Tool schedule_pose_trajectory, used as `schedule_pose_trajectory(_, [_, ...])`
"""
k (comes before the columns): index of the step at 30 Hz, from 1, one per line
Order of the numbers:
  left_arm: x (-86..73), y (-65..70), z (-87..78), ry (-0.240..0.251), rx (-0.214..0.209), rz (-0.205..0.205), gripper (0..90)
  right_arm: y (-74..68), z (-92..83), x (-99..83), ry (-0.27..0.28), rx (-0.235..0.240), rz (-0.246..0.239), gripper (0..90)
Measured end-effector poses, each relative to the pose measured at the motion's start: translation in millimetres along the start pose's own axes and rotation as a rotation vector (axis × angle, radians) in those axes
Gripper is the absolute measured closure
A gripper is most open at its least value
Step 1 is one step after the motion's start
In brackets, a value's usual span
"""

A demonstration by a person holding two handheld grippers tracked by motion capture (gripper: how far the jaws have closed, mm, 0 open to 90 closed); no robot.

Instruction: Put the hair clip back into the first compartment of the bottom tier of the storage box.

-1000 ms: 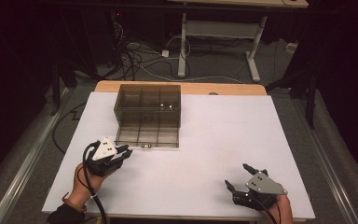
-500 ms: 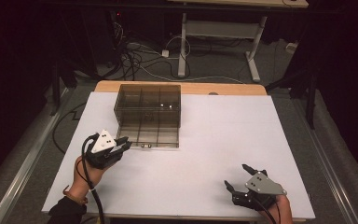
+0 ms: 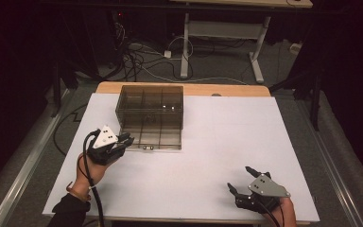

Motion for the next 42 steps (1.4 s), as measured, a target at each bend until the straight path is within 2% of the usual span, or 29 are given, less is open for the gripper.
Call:
schedule_pose_trajectory(8, [4.1,-5.8,6.7,0.005,0.006,-0.001,71.1,0.2,-0.6,-0.2,0.001,0.002,-0.001,20.4])
schedule_pose_trajectory(11, [4.0,-7.2,11.7,-0.011,0.025,0.024,71.1,0.8,-0.4,-0.3,0.001,0.0,0.0,20.4])
schedule_pose_trajectory(14, [5.6,-8.7,17.1,-0.01,0.026,0.039,71.1,0.5,0.1,-0.9,-0.002,0.001,-0.003,20.4])
schedule_pose_trajectory(30, [6.8,-18.7,33.4,-0.021,0.008,-0.005,71.1,0.1,0.6,-1.5,-0.006,0.001,-0.006,20.4])
schedule_pose_trajectory(42, [-1.9,-27.1,42.4,-0.06,0.014,-0.021,71.1,-0.4,0.6,-1.9,-0.008,0.001,-0.007,20.4])
Point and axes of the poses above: each handheld gripper's, and its own axes: z roughly forward along the jaws, x roughly out of its top, y roughly to its right, the point moved 8 cm from there along z, roughly forward along the jaws, and after that the axes turned 6 degrees about -z, right-handed, at the moved point
